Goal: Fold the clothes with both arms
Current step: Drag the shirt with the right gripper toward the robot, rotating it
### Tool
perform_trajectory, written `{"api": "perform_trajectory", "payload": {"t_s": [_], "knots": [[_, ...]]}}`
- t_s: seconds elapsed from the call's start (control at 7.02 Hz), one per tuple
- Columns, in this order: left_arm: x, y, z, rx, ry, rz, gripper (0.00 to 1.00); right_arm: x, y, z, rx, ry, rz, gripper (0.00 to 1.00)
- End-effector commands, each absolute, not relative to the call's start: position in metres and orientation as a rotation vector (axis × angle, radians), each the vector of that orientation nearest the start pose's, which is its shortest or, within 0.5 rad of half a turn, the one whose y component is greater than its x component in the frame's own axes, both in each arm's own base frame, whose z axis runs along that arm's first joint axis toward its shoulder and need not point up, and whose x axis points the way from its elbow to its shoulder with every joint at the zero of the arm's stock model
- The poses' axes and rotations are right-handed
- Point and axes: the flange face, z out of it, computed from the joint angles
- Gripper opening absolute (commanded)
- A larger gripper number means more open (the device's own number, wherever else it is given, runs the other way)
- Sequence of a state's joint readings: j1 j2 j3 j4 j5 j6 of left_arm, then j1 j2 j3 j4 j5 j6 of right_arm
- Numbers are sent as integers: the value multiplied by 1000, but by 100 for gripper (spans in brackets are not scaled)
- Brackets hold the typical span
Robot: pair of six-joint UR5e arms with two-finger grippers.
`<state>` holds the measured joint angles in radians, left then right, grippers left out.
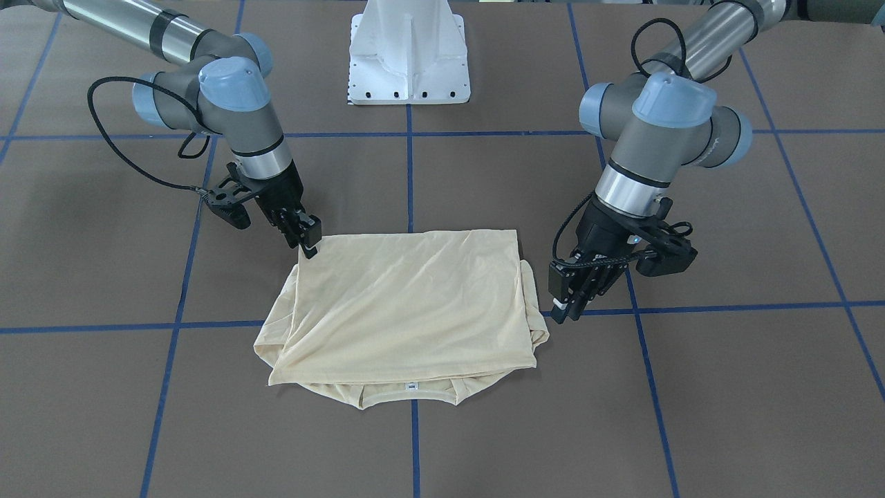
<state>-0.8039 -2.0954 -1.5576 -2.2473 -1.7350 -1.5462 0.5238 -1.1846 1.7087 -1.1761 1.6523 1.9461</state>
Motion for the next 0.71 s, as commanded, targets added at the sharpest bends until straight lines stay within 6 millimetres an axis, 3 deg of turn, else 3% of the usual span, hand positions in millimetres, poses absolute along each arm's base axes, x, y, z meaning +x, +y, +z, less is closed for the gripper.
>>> {"api": "perform_trajectory", "payload": {"t_s": [0.0,0.14,0.29,0.57], "knots": [[390,-573,282,351,1163,-586,38,-484,-425,348,-8,-942,798,0],[390,-573,280,351,1166,-586,38,-473,-418,339,-11,-966,790,0],[390,-573,281,349,1165,-586,38,-464,-409,345,-15,-963,787,0],[390,-572,281,348,1165,-585,38,-455,-391,321,-29,-969,775,0]]}}
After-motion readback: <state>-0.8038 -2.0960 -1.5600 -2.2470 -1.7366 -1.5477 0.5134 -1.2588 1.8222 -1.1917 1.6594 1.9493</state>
